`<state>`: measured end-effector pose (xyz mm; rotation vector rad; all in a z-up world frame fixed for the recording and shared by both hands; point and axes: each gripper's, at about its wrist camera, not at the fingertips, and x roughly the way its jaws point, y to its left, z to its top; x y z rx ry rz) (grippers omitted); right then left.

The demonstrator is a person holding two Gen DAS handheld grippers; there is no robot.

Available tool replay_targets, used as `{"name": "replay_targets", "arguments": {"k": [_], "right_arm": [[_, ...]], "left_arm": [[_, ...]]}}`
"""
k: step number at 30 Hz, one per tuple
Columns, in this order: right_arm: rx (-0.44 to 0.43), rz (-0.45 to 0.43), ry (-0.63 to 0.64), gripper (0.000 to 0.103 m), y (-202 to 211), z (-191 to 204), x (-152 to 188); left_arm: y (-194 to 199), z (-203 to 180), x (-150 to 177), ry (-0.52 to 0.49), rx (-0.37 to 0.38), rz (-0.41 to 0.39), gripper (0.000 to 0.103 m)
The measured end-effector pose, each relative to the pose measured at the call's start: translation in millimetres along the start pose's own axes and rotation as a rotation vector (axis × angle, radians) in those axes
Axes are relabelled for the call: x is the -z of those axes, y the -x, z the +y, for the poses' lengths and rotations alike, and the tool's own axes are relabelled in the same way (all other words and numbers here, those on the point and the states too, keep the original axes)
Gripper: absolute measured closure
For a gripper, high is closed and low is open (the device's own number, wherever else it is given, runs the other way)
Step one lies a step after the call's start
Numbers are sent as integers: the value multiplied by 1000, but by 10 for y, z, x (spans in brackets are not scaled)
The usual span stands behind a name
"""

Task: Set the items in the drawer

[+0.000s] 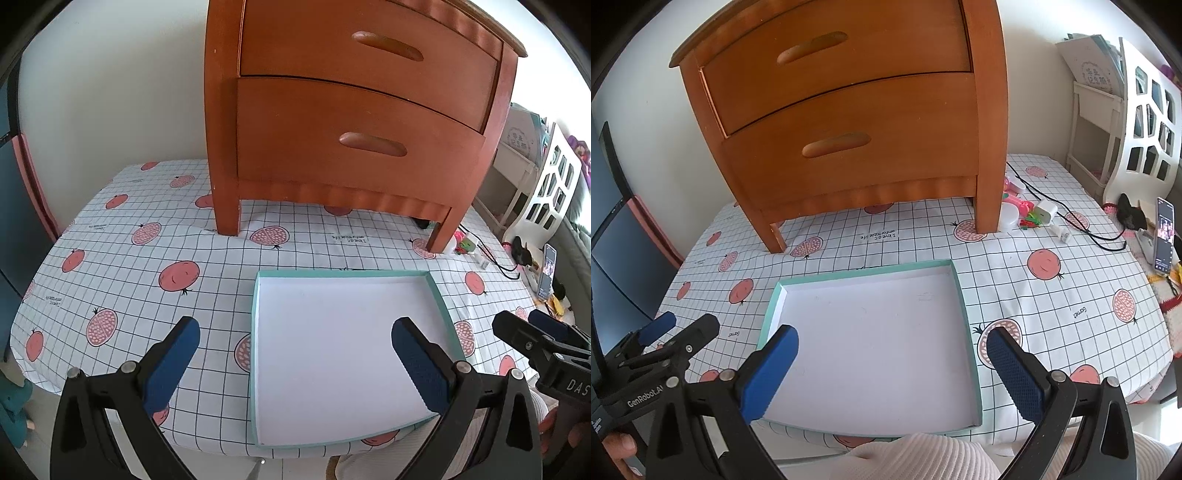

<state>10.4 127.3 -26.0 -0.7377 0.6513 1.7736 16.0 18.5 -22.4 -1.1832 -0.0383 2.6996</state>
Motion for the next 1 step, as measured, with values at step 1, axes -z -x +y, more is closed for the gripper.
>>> {"name": "replay_targets", "arguments": {"k": [1], "right_arm": [[1, -1, 0, 0, 2, 2, 0]], "left_arm": [[2, 11, -4, 4, 2, -3, 0]]}}
